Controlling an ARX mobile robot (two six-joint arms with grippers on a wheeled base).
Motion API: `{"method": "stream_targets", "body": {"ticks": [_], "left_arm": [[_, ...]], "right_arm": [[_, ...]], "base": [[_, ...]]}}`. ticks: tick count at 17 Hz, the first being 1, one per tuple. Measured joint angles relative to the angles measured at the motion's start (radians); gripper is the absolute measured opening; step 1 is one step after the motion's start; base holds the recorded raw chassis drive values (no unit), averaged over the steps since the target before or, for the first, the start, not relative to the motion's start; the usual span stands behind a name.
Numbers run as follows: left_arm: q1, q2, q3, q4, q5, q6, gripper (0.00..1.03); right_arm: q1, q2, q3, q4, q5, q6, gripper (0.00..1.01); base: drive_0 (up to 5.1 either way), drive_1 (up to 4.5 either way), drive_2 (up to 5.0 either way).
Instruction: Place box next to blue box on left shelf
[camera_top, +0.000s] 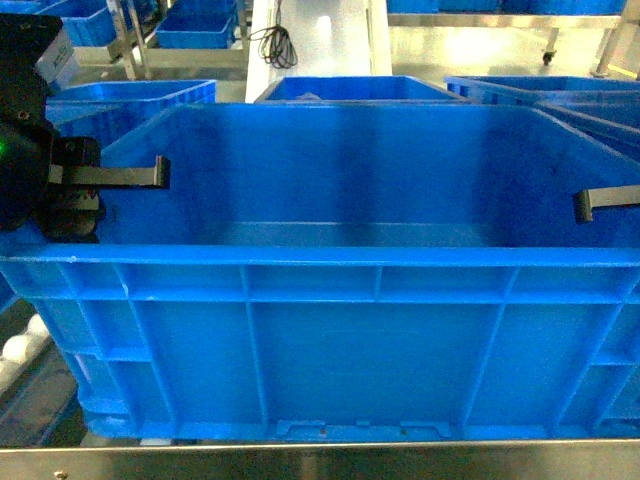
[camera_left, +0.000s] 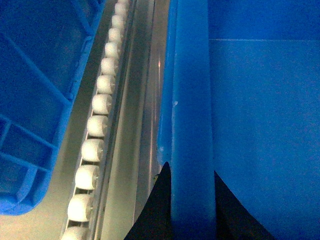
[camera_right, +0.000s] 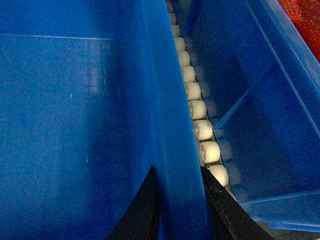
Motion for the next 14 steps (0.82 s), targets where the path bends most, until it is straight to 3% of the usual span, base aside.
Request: {"method": "stream_targets", "body": {"ticks": [3,4,5,9,11,14], "left_arm": [[-0.012,0.003,0.018,-0.040,-0.009,-0.012,0.09],[-0.014,0.004,0.026,-0.042,-0.029,-0.023,0.16],[-0.055,0.005,0.029,-0.019,-0.104,-0.029,0.30],[-0.064,-0.052,0.059,0.243,-0.068,-0.039,0.76],[-0.069,-0.084,0.065,0.264,-0.076,-0.028,0.91],[-0.070,-0.090,0.065,0.261,-0.089,-0.017,1.00]], "right_arm": [[0.002,0.001,0.006,-0.029,0.008,-0.006,0.17],[0.008,0.001,0.008,-0.021,0.029,-0.013,0.24],[0.048,0.003,0.009,0.023,0.150,-0.014,0.37],[0.056,-0.116,0.028,0.326,0.222,-0.019,0.83],[0.070,-0.128,0.018,0.391,0.236,-0.047,0.97],[0.075,-0.131,0.010,0.391,0.235,-0.062,0.98]], "base": [[0.0,0.00,0.0],[0.0,0.00,0.0],[0.0,0.00,0.0],[0.0,0.00,0.0],[0.0,0.00,0.0],[0.0,0.00,0.0]]}}
